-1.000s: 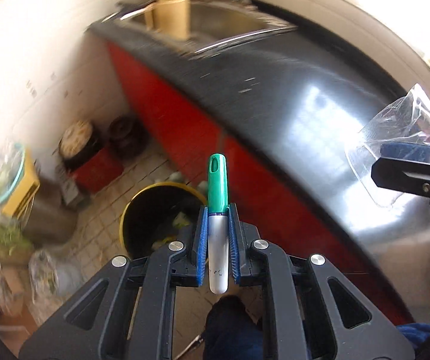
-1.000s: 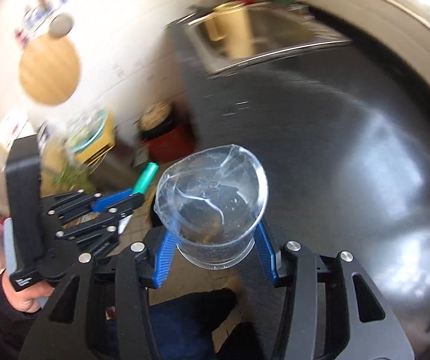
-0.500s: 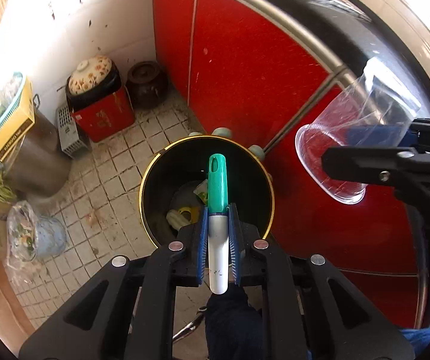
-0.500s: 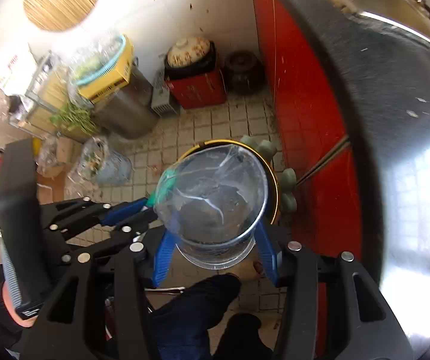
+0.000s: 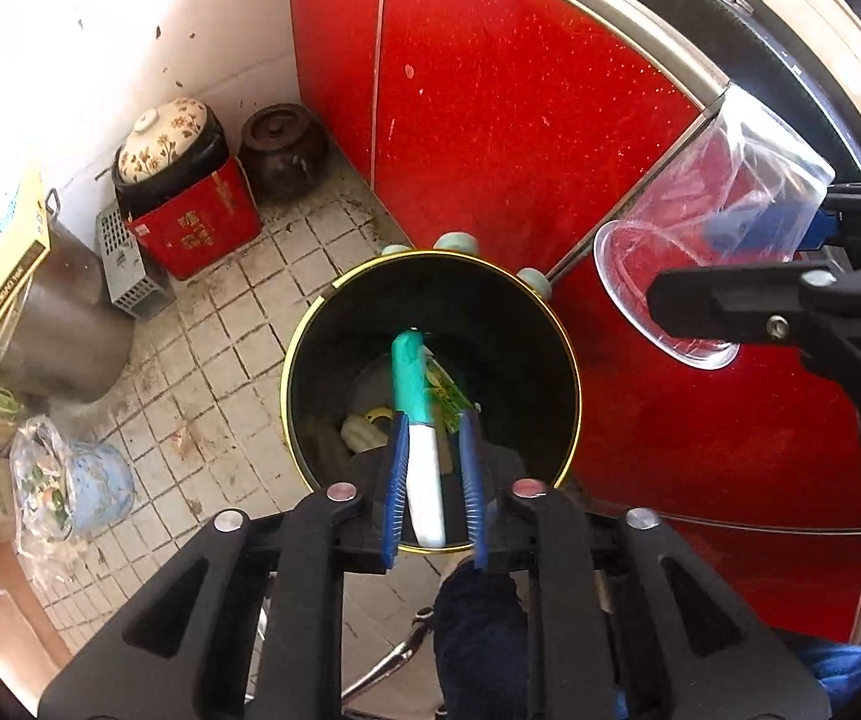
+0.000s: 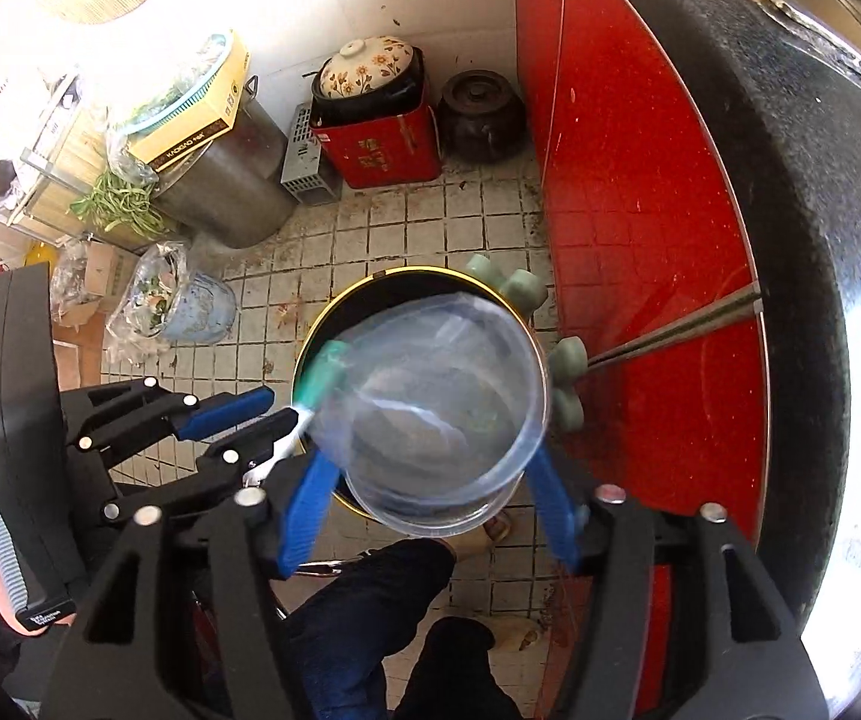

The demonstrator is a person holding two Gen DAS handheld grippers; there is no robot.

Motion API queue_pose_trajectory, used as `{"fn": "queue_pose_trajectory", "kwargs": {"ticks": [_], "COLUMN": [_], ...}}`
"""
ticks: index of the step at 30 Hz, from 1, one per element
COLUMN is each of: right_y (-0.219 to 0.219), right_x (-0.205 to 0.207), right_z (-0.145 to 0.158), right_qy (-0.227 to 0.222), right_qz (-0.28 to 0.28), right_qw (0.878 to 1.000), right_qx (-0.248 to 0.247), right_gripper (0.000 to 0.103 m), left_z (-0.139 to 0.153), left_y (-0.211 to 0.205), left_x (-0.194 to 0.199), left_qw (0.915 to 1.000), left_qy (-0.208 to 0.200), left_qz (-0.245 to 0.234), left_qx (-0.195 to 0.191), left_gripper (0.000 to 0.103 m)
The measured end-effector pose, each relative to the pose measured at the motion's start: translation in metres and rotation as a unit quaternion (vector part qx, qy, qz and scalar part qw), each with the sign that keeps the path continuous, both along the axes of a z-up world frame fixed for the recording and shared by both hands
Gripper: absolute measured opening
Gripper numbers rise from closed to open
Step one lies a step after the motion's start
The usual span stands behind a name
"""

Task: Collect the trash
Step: 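Carry marker and clear cup over the bin and open both tools, then return both tools to the countertop above remaining trash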

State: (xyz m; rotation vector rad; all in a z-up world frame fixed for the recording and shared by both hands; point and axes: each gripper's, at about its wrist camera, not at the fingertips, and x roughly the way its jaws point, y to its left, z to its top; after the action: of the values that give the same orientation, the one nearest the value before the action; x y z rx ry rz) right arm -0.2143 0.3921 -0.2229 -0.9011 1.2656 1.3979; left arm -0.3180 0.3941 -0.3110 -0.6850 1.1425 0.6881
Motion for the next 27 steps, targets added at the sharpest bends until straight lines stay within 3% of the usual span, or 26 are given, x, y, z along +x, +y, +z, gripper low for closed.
{"fn": "queue_pose_trajectory", "kwargs": {"ticks": [2,3,6,9,11,13,17,20,23,24,27], "right_y": [-0.001,-0.002,-0.006,-0.018,-0.031,-0.051,-0.110,-0.164,-0.232,-0.261,-0.326], "right_x": [0.001,0.002,0.003,0.011,0.018,0.031,0.075,0.114,0.158,0.174,0.203], "right_z": [0.000,0.000,0.005,0.022,0.042,0.068,0.122,0.155,0.180,0.188,0.202], "right_qy": [0.000,0.003,0.001,0.011,0.016,0.016,0.005,-0.031,-0.089,-0.106,-0.140], "right_qz": [-0.001,-0.002,-0.003,-0.016,-0.027,-0.045,-0.112,-0.176,-0.256,-0.291,-0.373], "right_qw": [1.000,1.000,1.000,1.000,0.999,0.997,0.989,0.976,0.953,0.940,0.907], "right_qx": [0.001,0.001,0.006,0.019,0.036,0.058,0.100,0.128,0.138,0.140,0.137], "right_gripper": [0.066,0.071,0.073,0.077,0.082,0.085,0.085,0.086,0.087,0.087,0.087], "left_z": [-0.001,0.001,0.004,0.015,0.029,0.049,0.105,0.142,0.166,0.173,0.192], "left_y": [0.000,-0.002,-0.005,-0.010,-0.016,-0.024,-0.046,-0.070,-0.102,-0.113,-0.165], "left_x": [-0.001,-0.002,-0.003,-0.004,-0.001,0.005,0.030,0.068,0.121,0.140,0.204], "left_qw": [1.0000,0.9999,0.9998,0.9995,0.9986,0.9974,0.9946,0.9906,0.9828,0.9782,0.9536], "left_qy": [0.001,-0.002,0.002,0.007,0.020,0.022,-0.015,-0.046,-0.079,-0.089,-0.101], "left_qz": [0.001,0.000,-0.001,0.003,-0.001,-0.013,-0.036,-0.068,-0.130,-0.157,-0.256], "left_qx": [0.006,0.012,0.018,0.032,0.048,0.067,0.096,0.109,0.104,0.104,0.122], "left_gripper": [0.058,0.061,0.067,0.082,0.092,0.092,0.096,0.096,0.096,0.096,0.096]}}
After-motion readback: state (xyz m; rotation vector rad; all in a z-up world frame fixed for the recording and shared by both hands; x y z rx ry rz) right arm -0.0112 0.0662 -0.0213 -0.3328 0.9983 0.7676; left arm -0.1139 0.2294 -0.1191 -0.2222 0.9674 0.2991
